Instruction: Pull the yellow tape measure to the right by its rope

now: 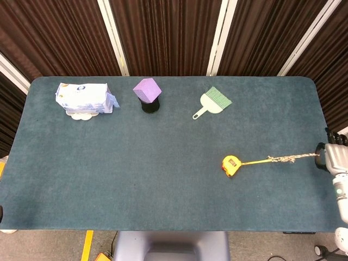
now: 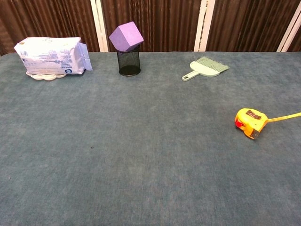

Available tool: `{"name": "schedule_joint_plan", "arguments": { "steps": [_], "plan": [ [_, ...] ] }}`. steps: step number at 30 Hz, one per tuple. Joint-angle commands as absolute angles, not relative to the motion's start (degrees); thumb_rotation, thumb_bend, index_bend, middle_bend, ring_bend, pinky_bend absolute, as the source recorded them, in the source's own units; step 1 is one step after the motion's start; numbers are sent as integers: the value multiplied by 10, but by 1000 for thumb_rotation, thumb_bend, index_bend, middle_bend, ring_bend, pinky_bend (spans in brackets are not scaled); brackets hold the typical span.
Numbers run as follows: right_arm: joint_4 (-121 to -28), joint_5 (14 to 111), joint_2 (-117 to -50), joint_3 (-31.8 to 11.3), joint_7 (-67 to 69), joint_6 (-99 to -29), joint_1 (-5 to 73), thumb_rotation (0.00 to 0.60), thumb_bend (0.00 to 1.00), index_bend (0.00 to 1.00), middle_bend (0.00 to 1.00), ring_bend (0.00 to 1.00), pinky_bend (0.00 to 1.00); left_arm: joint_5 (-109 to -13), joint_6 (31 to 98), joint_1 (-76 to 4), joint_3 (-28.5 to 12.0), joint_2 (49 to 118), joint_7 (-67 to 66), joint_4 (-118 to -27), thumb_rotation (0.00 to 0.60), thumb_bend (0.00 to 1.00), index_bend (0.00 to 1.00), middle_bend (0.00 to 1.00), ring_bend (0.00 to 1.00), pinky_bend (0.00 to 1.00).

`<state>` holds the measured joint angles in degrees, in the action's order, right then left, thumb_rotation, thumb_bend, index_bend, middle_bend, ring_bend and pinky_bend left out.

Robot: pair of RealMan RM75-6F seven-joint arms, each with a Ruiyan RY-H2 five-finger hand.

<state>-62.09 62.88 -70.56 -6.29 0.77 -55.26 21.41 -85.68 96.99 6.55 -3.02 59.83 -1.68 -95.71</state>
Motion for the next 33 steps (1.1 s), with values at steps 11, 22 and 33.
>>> {"name": "schedule_joint_plan", "arguments": {
  "steps": [11, 22, 33],
  "plan": [
    [-695, 686, -701, -90, 30, -579, 237, 600, 546, 516, 93, 87, 0, -856, 967, 64, -30, 599, -17, -958, 600, 464, 40, 0, 0, 154],
    [-815, 727, -720, -110, -59, -599, 291, 600, 320, 297, 90, 67, 0, -855, 968, 64, -31, 597, -8, -955, 600, 465, 40, 0, 0, 154],
    [-995, 830, -688, -67, -113, -793, 199, 600, 204, 189, 76, 48, 0, -852, 966, 64, -32, 594, 2, -952, 600, 465, 40, 0, 0, 154]
  ]
}}
